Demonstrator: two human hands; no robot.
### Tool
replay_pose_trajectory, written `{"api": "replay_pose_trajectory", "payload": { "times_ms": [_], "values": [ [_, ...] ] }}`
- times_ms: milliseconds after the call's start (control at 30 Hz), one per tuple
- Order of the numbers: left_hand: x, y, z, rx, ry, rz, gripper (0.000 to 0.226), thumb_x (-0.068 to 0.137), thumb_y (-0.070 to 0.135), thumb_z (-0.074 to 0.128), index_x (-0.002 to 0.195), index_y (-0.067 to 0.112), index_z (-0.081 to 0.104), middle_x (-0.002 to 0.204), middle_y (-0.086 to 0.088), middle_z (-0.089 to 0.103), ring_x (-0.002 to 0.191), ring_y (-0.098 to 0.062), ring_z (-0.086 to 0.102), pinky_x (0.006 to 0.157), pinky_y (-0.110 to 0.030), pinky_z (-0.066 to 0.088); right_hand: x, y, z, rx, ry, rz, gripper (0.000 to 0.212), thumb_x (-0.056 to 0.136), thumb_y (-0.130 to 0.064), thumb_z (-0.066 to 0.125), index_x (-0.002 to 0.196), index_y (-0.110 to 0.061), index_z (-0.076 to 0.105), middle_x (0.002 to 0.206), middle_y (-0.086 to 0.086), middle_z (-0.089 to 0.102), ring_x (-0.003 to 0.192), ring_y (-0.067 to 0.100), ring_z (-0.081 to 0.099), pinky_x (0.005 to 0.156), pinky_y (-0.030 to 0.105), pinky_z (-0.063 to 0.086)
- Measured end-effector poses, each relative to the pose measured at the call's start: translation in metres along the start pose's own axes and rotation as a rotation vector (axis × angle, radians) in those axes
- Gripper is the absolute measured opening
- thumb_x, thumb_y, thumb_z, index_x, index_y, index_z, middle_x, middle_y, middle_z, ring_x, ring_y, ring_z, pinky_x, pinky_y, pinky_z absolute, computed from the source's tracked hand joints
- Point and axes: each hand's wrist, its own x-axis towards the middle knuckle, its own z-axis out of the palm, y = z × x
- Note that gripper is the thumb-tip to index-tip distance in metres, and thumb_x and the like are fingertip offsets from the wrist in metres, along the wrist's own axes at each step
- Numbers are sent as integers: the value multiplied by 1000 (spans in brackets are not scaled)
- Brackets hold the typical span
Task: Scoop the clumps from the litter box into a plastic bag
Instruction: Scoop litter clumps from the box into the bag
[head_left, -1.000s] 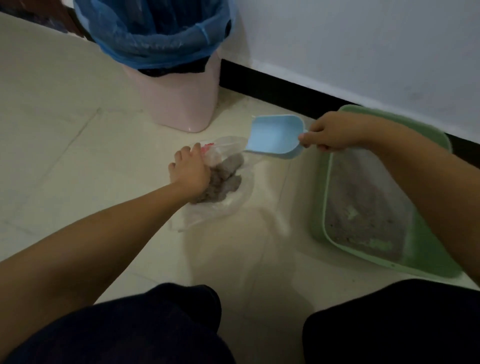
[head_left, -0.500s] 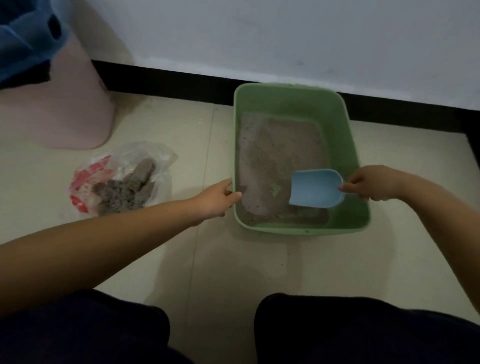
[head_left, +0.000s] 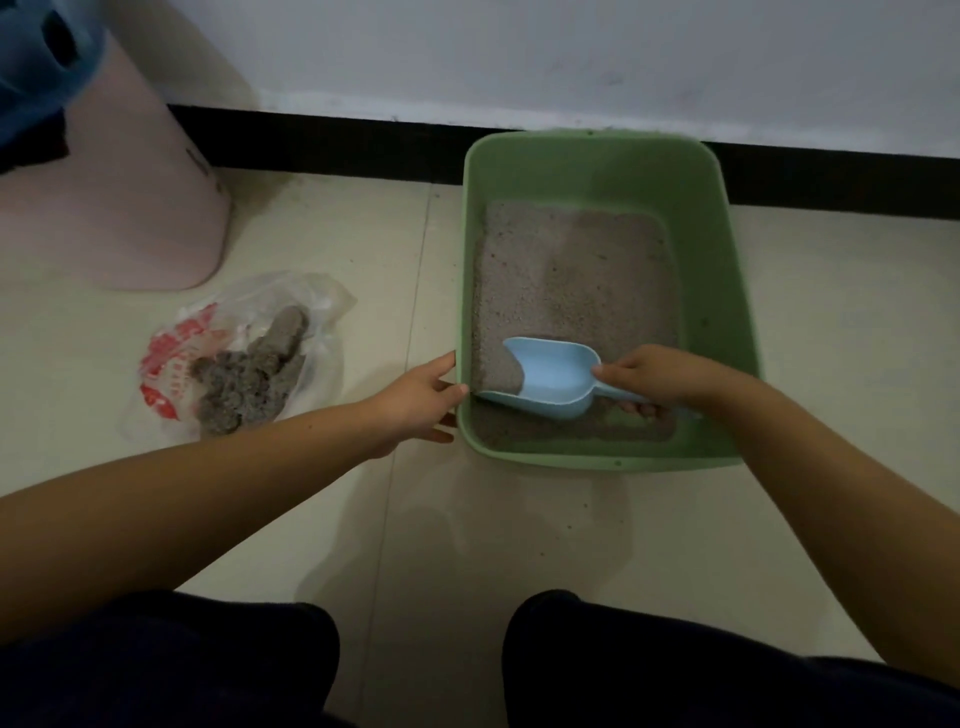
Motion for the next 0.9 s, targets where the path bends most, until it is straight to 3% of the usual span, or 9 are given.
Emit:
{"api": "replay_pose_trajectory", "payload": {
  "times_ms": [200, 267, 367, 500, 633, 700, 800, 900],
  "values": [
    [2, -2, -1, -12, -9, -13, 48, 100, 19, 40, 145, 33, 29, 126, -10, 55, 104, -29, 61, 80, -36, 53, 14, -3, 3, 621, -8, 209, 40, 101, -35, 36, 79, -6, 52, 56, 4, 46, 29, 5, 38, 32, 14, 30],
    [1, -3, -2, -12, -15, -12, 48, 100, 19, 40, 145, 33, 28, 127, -10, 55, 104, -30, 61, 79, -36, 53, 15, -13, 1, 693, 18, 210, 36, 101, -32, 35, 82, -6, 52, 61, 4, 45, 29, 4, 38, 31, 12, 30],
    [1, -3, -3, -15, -24, 0, 46, 101, 18, 39, 144, 33, 31, 125, -10, 56, 101, -29, 62, 80, -37, 54, 11, -23, -8, 469, 177, 140, 33, 100, -30, 41, 87, -4, 58, 63, 5, 52, 36, 7, 45, 38, 14, 36],
    [2, -2, -4, -19, -44, 9, 44, 101, 17, 38, 141, 34, 33, 121, -9, 57, 96, -27, 63, 80, -37, 54, -1, -20, -33, -181, 335, 43, 40, 97, -38, 44, 86, -6, 67, 69, 8, 63, 57, 18, 53, 57, 26, 43],
    [3, -2, -6, -23, -63, -2, 45, 101, 18, 40, 142, 35, 33, 127, -10, 56, 103, -30, 63, 79, -37, 55, -14, -28, -69, -577, 461, 80, 43, 94, -46, 44, 86, -10, 67, 75, 12, 64, 64, 22, 58, 60, 29, 43],
    [3, -2, -7, -28, -65, -11, 47, 100, 18, 40, 144, 35, 31, 129, -10, 55, 104, -31, 62, 80, -39, 55, -13, -37, -79, -702, 537, 79, 38, 95, -43, 43, 92, -10, 64, 71, 8, 58, 65, 22, 56, 62, 31, 44],
    [3, -1, -7, -33, -66, -19, 49, 100, 17, 40, 145, 35, 28, 131, -11, 53, 105, -32, 61, 80, -40, 55, 1, -64, -76, -808, 531, 74, 22, 95, -20, 46, 110, -10, 58, 80, 6, 54, 74, 23, 53, 68, 35, 45],
    [3, -1, -6, -32, -64, -22, 49, 100, 17, 40, 145, 34, 29, 130, -11, 54, 104, -32, 62, 81, -41, 55, 15, -89, -67, -841, 514, 70, 27, 91, -7, 47, 116, -10, 56, 86, 7, 52, 78, 24, 51, 70, 34, 43]
  ]
}}
